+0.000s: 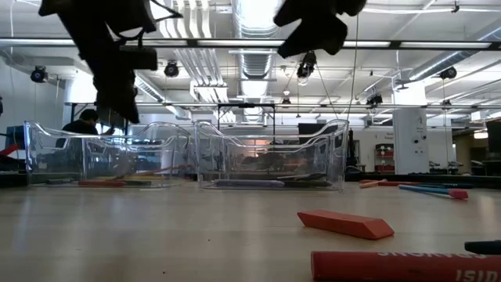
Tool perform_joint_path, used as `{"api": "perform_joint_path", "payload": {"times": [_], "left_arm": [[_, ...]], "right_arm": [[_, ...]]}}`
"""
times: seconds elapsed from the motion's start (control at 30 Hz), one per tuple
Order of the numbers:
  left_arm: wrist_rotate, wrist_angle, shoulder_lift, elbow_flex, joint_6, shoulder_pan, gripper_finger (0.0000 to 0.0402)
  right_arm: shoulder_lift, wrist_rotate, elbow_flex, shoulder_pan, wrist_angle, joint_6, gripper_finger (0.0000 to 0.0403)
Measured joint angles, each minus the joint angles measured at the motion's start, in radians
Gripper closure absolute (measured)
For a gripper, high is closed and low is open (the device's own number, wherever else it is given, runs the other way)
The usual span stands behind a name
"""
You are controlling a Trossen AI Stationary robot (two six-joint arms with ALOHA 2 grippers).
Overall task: Sort crayons/erasers/pens/pencils in bins
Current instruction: Put the green crayon into the bottom left transparent bin
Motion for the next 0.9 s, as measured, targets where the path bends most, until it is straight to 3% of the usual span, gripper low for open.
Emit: {"api": "perform_joint_path", "payload": {"times": [0.2, 0.37, 0.63, 0.77, 0.9], "left_arm": [[0.014, 0.054, -0.015, 0.089, -0.037, -0.03, 0.0197], [0.059, 0.379, -0.102, 0.048, -0.021, -0.141, 0.0193], [0.211, 1.072, -0.113, -0.169, 0.128, -0.328, 0.0192], [0.215, 1.212, -0.085, -0.217, 0.129, -0.371, 0.0192], [0.215, 1.24, -0.072, -0.213, 0.131, -0.382, 0.0192]], "right_arm": [[0.0, 0.006, -0.034, 0.1, -0.067, 0.072, 0.0126], [0.007, 0.041, -0.137, 0.22, 0.048, 0.179, 0.0134], [0.112, 0.079, -0.239, 0.387, 0.27, 0.203, 0.0146], [0.193, 0.087, -0.209, 0.432, 0.282, 0.253, 0.0154], [0.27, 0.082, -0.139, 0.469, 0.243, 0.303, 0.0163]]}}
